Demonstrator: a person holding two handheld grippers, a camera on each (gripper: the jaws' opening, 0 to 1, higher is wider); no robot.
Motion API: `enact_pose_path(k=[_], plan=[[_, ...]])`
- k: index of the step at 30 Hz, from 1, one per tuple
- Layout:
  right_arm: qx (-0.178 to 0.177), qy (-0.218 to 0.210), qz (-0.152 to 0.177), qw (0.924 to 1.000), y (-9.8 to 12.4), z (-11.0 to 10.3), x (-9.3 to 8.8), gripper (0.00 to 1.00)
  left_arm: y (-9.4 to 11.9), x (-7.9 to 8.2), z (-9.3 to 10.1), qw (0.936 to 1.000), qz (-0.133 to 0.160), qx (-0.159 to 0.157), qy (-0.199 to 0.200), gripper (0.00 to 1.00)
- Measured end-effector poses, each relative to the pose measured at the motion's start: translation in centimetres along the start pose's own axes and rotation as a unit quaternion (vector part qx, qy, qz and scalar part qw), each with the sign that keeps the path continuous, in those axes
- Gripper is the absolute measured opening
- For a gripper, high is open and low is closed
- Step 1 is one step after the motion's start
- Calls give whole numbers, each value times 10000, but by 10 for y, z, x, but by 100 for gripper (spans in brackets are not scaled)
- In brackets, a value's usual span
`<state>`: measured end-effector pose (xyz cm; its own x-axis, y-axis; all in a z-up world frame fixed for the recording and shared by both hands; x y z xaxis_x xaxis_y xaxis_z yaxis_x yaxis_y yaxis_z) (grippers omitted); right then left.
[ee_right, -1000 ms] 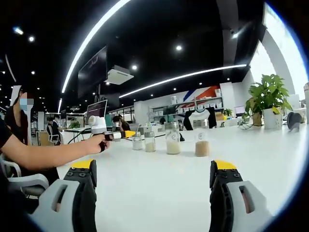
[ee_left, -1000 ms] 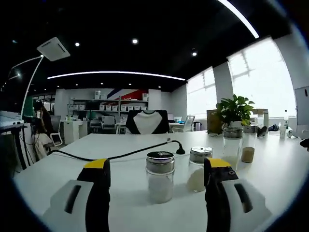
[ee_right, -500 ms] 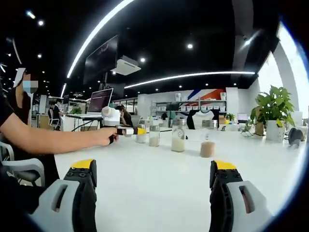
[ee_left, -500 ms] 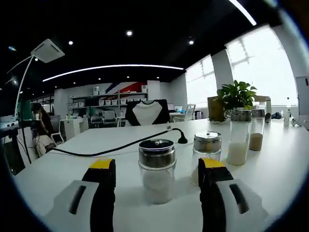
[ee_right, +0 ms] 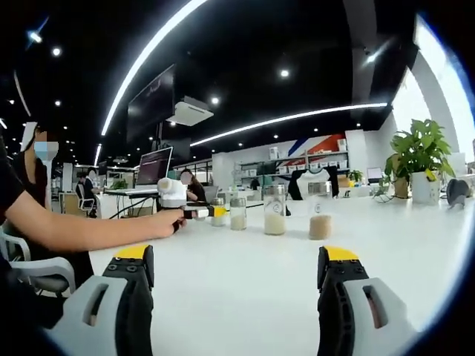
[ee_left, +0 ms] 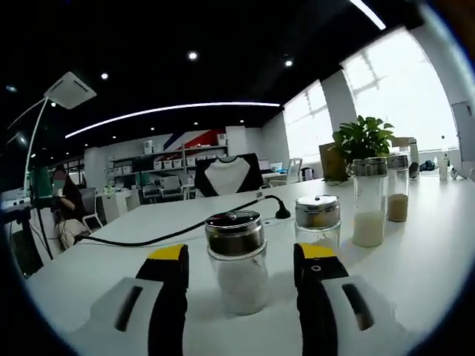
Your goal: Rotate the seasoning bottle until the label or dispensing opening points toward the visible target arrow and the bottle remains upright within the marked orientation range
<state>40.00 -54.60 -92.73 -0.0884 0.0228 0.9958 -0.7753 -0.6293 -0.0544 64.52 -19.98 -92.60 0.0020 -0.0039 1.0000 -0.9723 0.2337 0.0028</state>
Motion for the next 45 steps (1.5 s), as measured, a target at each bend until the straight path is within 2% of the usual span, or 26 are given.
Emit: enact_pose_path(k=[3, 5, 7, 9, 11, 15, 18, 26, 29, 36, 42, 45], plan=[[26, 40, -59, 10000, -2, -3, -3, 91, 0, -2, -4, 9996, 3, 200, -184, 53], [8, 103, -84, 9999, -3, -4, -3, 90, -1, 0, -5, 9998, 117, 131, 19, 52], [3, 84, -69, 9999, -2, -3, -3, 89, -2, 1, -7, 9998, 176, 123, -2, 48], [7, 52, -45, 10000, -2, -4, -2, 89, -4, 1, -10, 9995, 230, 215, -35, 48], [-1, 55, -35, 10000, -2, -4, -1, 89, -7, 2, -9, 9994, 212, 265, -100, 47], [-40, 31, 1, 10000, -1, -3, 1, 88, -8, 3, -8, 9994, 255, 196, -127, 38], [-50, -49, 2, 10000, -1, -3, -1, 87, -9, 3, -9, 9996, 239, 158, -23, 35], [-3, -14, 27, 10000, -2, -5, 1, 86, -9, 5, -11, 9995, 147, 279, 56, 34], [9, -34, 47, 10000, -2, -5, 1, 86, -7, 7, -14, 9990, 131, 332, 255, 34], [31, -25, 33, 10000, -2, -6, 0, 83, -4, 8, -12, 9986, 123, 267, 440, 34], [-35, 29, -16, 10000, -1, -5, -1, 80, 4, 16, -6, 9985, 412, 227, 294, 33], [-44, -71, 56, 9999, 1, -2, 0, 80, 9, 20, -6, 9973, 582, 203, 400, 33]])
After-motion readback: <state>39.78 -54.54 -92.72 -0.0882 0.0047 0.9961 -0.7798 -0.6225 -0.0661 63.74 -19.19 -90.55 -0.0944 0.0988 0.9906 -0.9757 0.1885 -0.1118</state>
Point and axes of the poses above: the point that each gripper's makers call its tool centre point, and the gripper's own axes: y roughly backward along the fingers, z roughly to its right, x roughly out of its top, the point moved 9 cm from there along y, roughly backward along the fingers, and after that the axes turned 6 degrees about y, right-handed, at the moved point
